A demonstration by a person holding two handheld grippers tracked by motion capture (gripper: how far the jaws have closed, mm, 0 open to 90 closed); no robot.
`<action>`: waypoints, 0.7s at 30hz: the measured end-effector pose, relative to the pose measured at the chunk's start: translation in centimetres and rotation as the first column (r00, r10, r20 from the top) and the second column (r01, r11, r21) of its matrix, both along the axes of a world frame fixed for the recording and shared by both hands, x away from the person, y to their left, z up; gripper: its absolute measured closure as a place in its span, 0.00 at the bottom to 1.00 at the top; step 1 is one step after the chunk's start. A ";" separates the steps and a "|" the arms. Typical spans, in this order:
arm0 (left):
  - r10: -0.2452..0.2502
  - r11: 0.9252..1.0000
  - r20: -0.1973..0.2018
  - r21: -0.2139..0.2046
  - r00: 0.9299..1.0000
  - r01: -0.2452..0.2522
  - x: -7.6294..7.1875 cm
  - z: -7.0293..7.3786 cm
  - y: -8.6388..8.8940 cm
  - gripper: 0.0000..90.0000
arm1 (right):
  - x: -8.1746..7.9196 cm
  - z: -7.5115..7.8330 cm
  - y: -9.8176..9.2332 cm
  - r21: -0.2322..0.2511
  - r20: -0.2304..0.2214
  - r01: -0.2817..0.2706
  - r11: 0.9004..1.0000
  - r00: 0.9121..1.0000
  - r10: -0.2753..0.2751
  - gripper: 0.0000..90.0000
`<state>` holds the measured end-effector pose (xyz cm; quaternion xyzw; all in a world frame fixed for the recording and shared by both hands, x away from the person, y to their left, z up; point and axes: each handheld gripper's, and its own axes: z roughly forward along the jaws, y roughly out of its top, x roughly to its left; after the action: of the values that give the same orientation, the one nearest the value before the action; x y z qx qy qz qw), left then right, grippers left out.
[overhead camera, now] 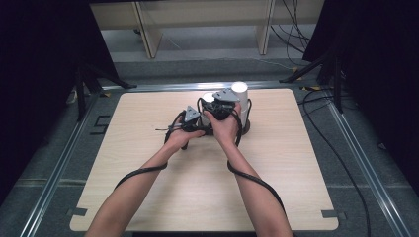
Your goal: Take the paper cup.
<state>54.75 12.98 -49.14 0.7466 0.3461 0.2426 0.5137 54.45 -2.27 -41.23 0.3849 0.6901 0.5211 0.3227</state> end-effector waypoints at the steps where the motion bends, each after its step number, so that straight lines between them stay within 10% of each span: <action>1: 0.000 1.000 0.000 0.000 1.000 0.000 0.0 0.0 0.0 0.28 | 0.1 0.0 0.0 0.002 0.008 -0.010 1.000 1.000 0.010 0.39; 13: 0.000 1.000 0.000 -0.008 1.000 0.000 0.2 0.0 -0.1 0.27 | 0.2 -0.2 0.7 0.032 -0.049 0.025 0.999 0.999 -0.023 0.38; 21: 0.010 1.000 -0.002 -0.002 1.000 -0.010 0.1 0.0 -0.2 0.27 | 0.0 0.7 0.3 0.048 -0.007 0.021 0.999 1.000 -0.021 0.39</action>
<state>54.81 12.77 -49.10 0.7446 0.3505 0.2441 0.5129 54.41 -1.93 -40.48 0.4015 0.6744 0.5327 0.3166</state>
